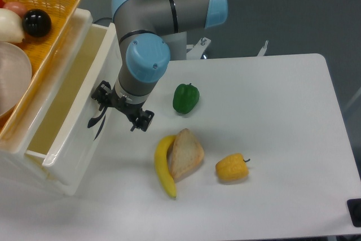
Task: Slide the top drawer open
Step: 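Pull the handle outward to start sliding the top drawer open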
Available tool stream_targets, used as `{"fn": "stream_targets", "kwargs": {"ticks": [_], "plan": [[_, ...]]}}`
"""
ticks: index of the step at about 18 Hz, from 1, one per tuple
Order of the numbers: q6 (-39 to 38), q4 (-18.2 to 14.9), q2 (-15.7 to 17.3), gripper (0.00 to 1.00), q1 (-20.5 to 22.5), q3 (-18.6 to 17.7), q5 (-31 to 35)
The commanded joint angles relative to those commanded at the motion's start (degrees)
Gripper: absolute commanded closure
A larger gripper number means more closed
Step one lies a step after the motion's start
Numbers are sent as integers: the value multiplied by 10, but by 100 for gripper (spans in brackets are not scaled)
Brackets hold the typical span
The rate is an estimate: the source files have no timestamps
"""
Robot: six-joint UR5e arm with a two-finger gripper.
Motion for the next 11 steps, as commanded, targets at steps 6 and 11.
{"fn": "stream_targets", "kwargs": {"ticks": [6,11], "plan": [[2,0,0,0,0,2,1],[6,3,1,0,7,7,1]]}}
